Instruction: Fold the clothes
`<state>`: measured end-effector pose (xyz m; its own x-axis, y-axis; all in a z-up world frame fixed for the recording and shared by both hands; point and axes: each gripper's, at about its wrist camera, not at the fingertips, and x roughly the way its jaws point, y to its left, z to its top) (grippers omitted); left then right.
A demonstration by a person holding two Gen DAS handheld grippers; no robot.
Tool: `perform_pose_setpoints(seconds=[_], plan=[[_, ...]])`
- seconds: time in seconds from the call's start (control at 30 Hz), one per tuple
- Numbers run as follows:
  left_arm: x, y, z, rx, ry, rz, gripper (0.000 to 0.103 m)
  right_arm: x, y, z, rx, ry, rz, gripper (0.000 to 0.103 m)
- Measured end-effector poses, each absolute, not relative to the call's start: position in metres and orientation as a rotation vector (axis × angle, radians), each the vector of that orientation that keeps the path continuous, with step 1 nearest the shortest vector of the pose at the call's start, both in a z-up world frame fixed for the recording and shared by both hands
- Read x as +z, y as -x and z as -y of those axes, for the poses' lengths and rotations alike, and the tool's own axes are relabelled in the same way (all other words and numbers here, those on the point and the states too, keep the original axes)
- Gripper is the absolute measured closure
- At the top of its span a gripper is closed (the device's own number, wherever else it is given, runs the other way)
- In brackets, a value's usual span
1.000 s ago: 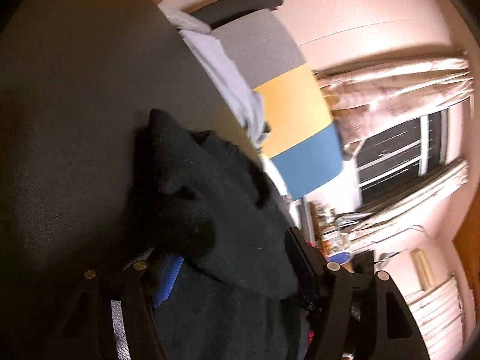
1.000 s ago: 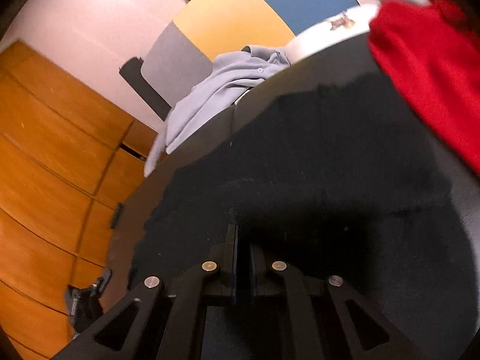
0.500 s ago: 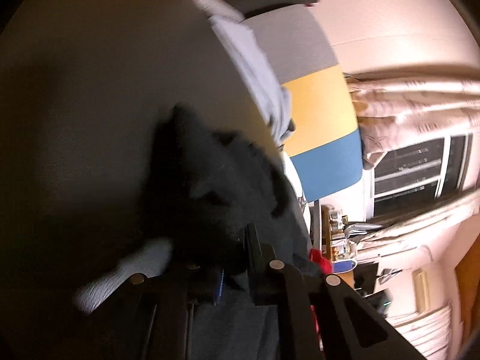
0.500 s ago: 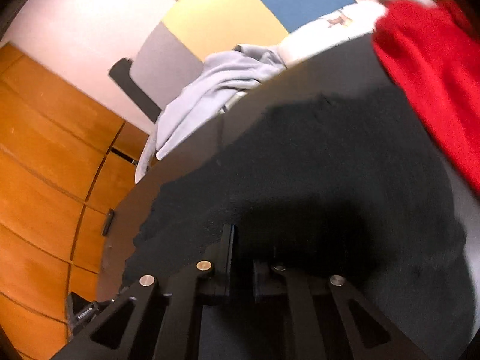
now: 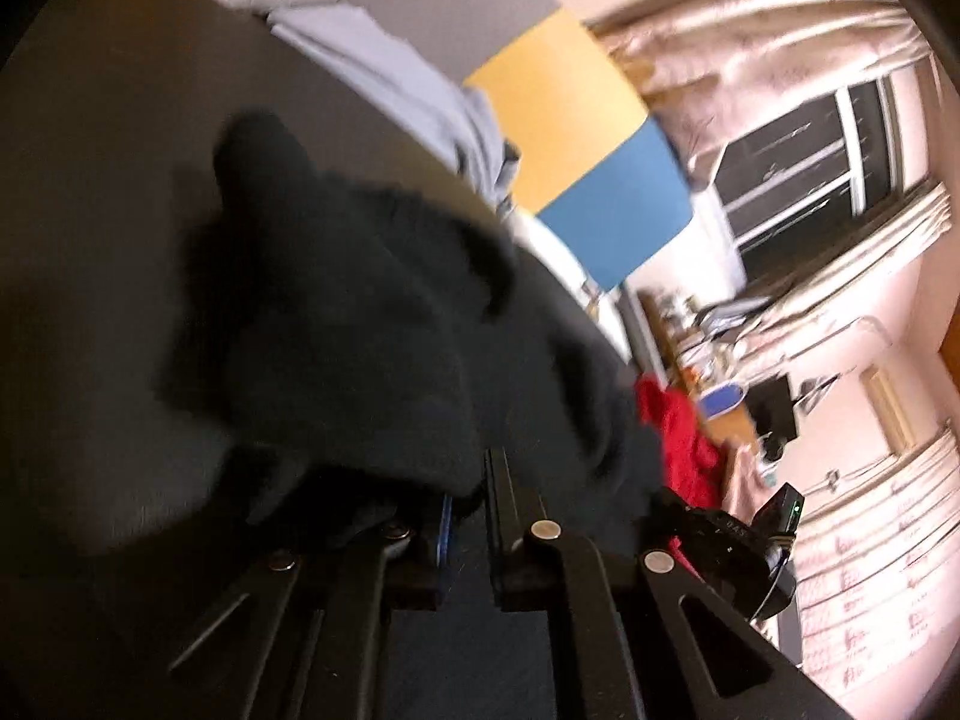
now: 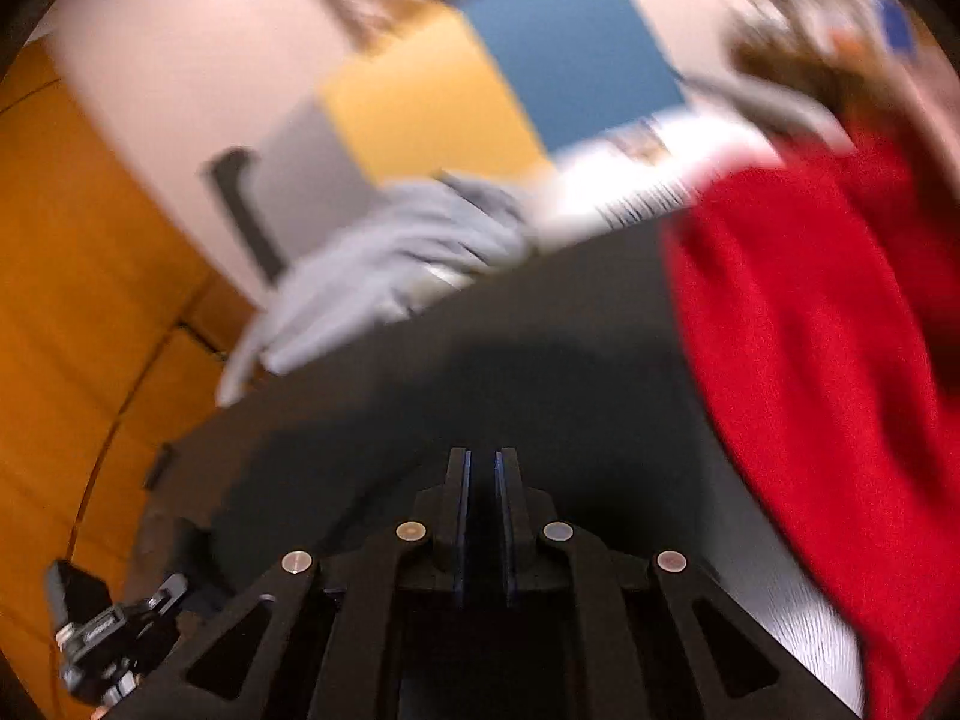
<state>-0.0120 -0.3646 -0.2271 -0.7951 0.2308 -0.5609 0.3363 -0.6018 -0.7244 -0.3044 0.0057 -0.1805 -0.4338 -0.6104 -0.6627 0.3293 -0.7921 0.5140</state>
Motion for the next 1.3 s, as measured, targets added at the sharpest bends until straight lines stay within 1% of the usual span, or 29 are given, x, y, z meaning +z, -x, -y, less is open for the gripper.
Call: perform_pose_setpoints(seconds=[0.1,0.13,0.2,0.23,0.27,0.3,0.33,0.53,0.6,0.63,0.7,0.77,0.83,0.87,0.9,0.97,1.1,1.2,1.23,1.3], plan=[[-0.239,0.009,0.366,-2.516,-0.999,-1.417,0.097,-0.202,0.303,-0.033,-2.17,-1.257,0.56,0.093],[-0.241,0.007,0.369,-2.505,-0.983,-1.455,0.097,-0.202,0.303,-0.036,-2.138,-1.244,0.59,0.089],[-0.243,0.003,0.371,-2.494,-0.976,-1.466,0.096,-0.194,0.304,-0.026,-2.049,-1.211,0.615,0.078],[-0.243,0.003,0.372,-2.492,-0.973,-1.472,0.095,-0.191,0.306,-0.019,-2.002,-1.211,0.626,0.063],[-0.244,0.001,0.373,-2.491,-0.957,-1.506,0.093,-0.188,0.308,-0.009,-1.962,-1.209,0.63,0.051],[-0.245,0.0,0.374,-2.49,-0.939,-1.54,0.088,-0.184,0.309,0.002,-1.935,-1.197,0.619,0.048],[-0.246,-0.002,0.375,-2.488,-0.913,-1.574,0.085,-0.181,0.311,0.014,-1.904,-1.189,0.606,0.047],[-0.251,-0.008,0.381,-2.475,-0.856,-1.625,0.083,-0.201,0.33,0.064,-1.831,-1.318,0.607,0.046],[-0.25,-0.007,0.38,-2.483,-0.856,-1.611,0.083,-0.207,0.333,0.071,-1.822,-1.342,0.649,0.046],[-0.25,-0.006,0.38,-2.488,-0.858,-1.602,0.084,-0.207,0.333,0.073,-1.831,-1.328,0.669,0.048],[-0.25,-0.006,0.381,-2.487,-0.859,-1.603,0.083,-0.208,0.336,0.078,-1.84,-1.338,0.683,0.056],[-0.251,-0.007,0.384,-2.471,-0.851,-1.62,0.084,-0.214,0.339,0.086,-1.823,-1.376,0.692,0.082],[-0.251,-0.01,0.388,-2.444,-0.841,-1.627,0.085,-0.215,0.339,0.092,-1.873,-1.403,0.626,0.096],[-0.252,-0.011,0.39,-2.43,-0.839,-1.624,0.087,-0.215,0.339,0.095,-1.887,-1.402,0.606,0.096],[-0.252,-0.011,0.392,-2.417,-0.835,-1.619,0.092,-0.212,0.34,0.096,-1.9,-1.394,0.591,0.096],[-0.243,-0.009,0.397,-2.428,-0.79,-1.581,0.095,-0.201,0.34,0.094,-1.931,-1.36,0.568,0.097],[-0.212,0.001,0.396,-2.568,-0.695,-1.514,0.096,-0.152,0.338,0.064,-1.991,-1.174,0.619,0.097],[-0.197,0.016,0.375,-2.701,-0.767,-1.369,0.096,-0.128,0.33,0.033,-2.071,-1.067,0.612,0.097],[-0.203,0.019,0.369,-2.702,-0.819,-1.355,0.096,-0.127,0.327,0.022,-2.104,-1.055,0.604,0.097],[-0.216,0.024,0.355,-2.7,-0.923,-1.326,0.096,-0.143,0.324,0.001,-2.142,-1.102,0.603,0.097]])
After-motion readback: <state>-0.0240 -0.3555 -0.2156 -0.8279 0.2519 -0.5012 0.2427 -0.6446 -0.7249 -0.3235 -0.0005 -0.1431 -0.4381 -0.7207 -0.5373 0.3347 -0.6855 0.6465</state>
